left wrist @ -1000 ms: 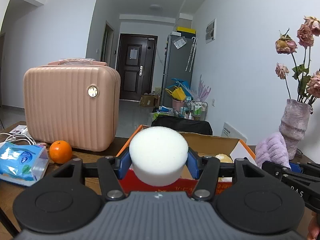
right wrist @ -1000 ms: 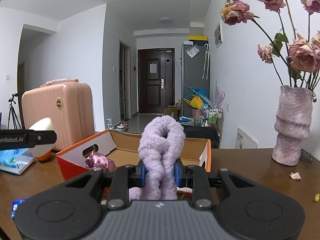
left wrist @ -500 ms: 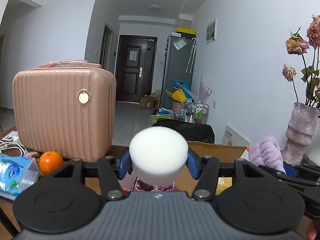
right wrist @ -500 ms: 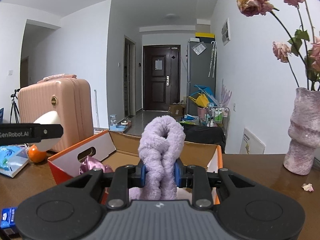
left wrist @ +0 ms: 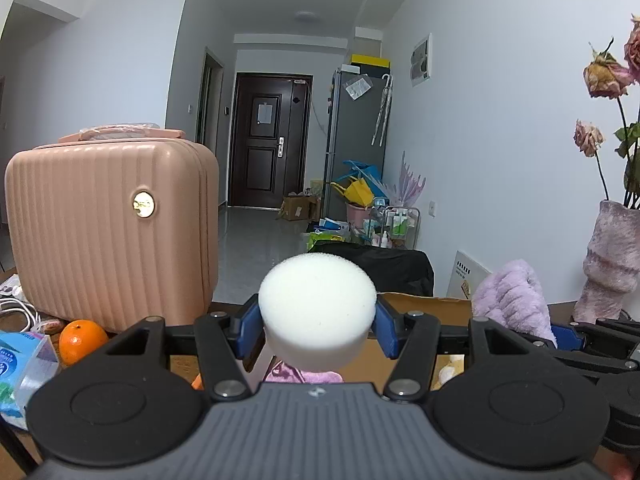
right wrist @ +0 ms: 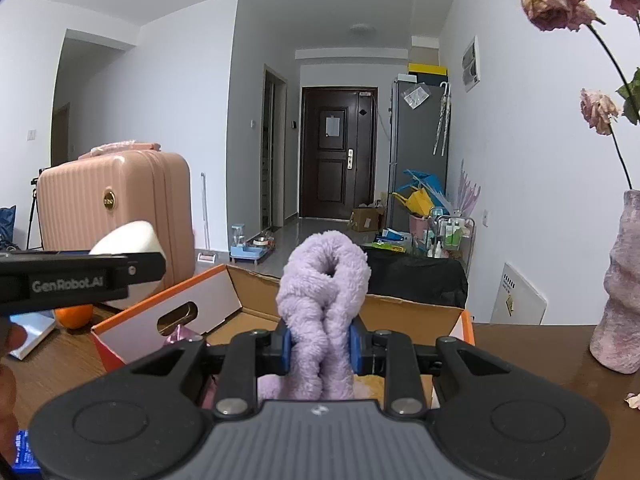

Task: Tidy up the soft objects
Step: 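Carry the towel and white sponge with both grippers over the red box, then open both grippers to drop the towel and white sponge into the box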

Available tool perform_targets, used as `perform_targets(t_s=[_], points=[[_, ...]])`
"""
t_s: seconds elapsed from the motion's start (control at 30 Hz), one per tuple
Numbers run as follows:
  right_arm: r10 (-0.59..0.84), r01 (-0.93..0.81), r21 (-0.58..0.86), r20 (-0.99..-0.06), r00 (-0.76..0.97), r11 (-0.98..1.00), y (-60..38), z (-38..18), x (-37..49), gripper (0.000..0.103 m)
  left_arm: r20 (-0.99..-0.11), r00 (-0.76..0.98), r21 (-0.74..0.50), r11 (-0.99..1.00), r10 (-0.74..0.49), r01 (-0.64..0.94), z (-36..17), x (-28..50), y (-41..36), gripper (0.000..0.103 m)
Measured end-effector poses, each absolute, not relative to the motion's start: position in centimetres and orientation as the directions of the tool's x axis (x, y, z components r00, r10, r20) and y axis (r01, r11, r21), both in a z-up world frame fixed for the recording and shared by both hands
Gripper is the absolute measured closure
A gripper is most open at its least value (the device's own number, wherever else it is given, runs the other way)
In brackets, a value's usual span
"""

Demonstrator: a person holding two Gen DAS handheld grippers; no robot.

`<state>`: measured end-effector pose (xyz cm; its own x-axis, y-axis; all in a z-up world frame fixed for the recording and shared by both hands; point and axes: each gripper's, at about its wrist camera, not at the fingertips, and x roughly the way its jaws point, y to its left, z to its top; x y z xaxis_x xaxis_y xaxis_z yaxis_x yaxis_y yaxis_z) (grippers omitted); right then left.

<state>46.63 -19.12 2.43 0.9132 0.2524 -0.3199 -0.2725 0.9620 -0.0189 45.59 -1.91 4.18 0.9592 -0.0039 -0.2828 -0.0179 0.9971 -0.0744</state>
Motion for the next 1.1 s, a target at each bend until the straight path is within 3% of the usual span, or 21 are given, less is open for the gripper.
perform_targets(t_s=[0.87, 1.1], points=[[0.284, -0.325, -0.025, -0.422, 0.861, 0.945, -16.4, 0.2, 51.4, 0.076, -0.369, 0.929, -0.016, 0.999, 0.042, -0.051, 1.6, 50.3, -3.1, 0.045], [0.279, -0.321, -0.027, -0.432, 0.858, 0.947, -16.3, 0.2, 51.8, 0.066, -0.379, 0.925, -0.020, 0.999, 0.036, -0.047, 1.4, 50.4, -2.9, 0.042]])
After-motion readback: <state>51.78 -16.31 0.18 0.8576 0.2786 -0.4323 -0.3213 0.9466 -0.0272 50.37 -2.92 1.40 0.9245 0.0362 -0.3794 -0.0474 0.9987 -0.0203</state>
